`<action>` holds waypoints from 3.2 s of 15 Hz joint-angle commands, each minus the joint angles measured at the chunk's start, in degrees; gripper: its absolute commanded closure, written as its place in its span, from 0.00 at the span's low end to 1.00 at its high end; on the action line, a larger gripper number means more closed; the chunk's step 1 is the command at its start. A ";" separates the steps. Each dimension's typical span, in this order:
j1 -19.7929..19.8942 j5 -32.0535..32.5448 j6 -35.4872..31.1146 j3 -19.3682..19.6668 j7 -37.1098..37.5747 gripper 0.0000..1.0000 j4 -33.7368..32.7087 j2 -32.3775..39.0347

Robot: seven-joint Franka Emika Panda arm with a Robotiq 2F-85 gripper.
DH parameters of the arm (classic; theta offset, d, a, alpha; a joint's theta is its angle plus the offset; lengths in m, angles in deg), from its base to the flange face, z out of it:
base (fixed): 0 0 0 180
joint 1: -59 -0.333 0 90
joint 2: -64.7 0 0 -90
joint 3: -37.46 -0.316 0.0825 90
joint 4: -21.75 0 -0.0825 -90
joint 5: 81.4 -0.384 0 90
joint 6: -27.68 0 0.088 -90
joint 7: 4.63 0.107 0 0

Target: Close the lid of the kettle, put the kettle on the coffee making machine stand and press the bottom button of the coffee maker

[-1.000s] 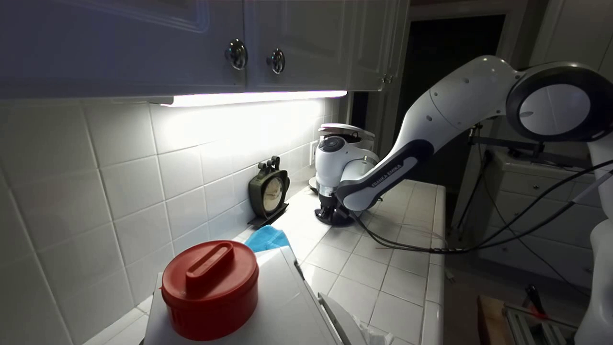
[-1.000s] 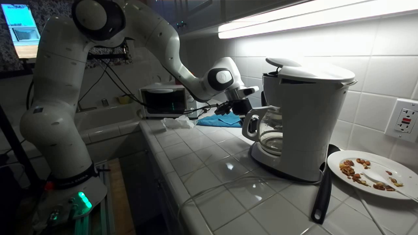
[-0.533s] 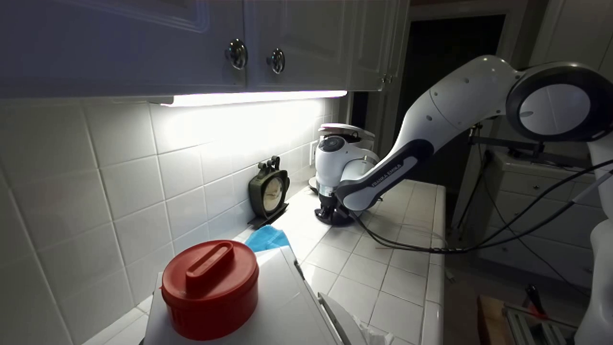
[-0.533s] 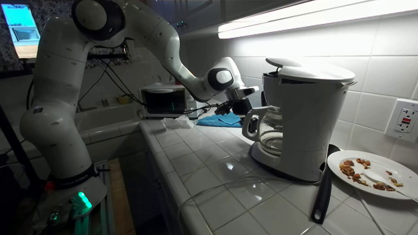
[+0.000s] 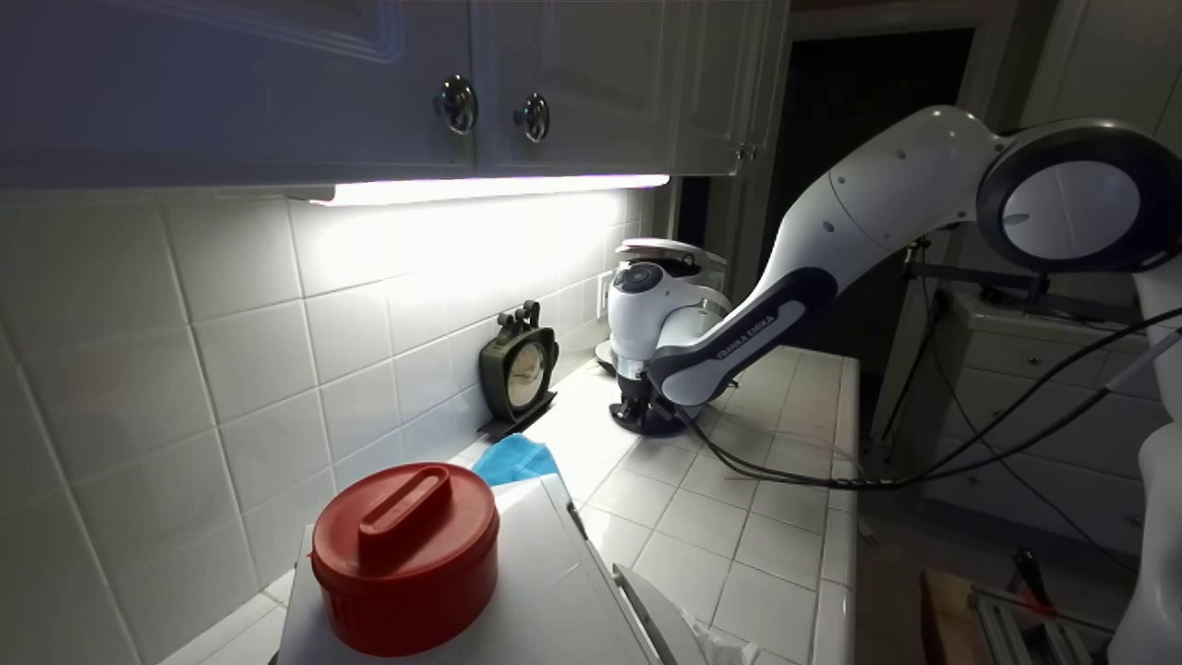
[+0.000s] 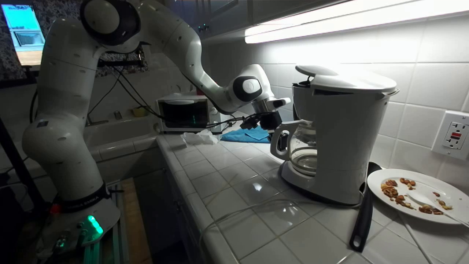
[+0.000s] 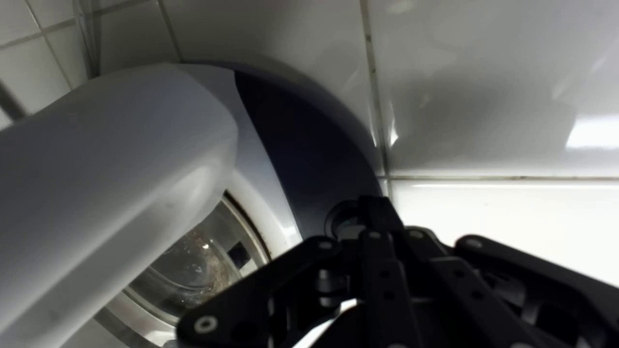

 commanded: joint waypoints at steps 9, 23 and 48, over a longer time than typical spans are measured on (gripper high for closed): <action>1.35 -4.39 5.60 -1.34 1.41 1.00 1.66 -2.08; 0.88 -3.52 5.55 -0.56 4.31 1.00 1.73 -2.82; 3.03 -4.23 3.34 0.01 9.34 1.00 5.68 -3.84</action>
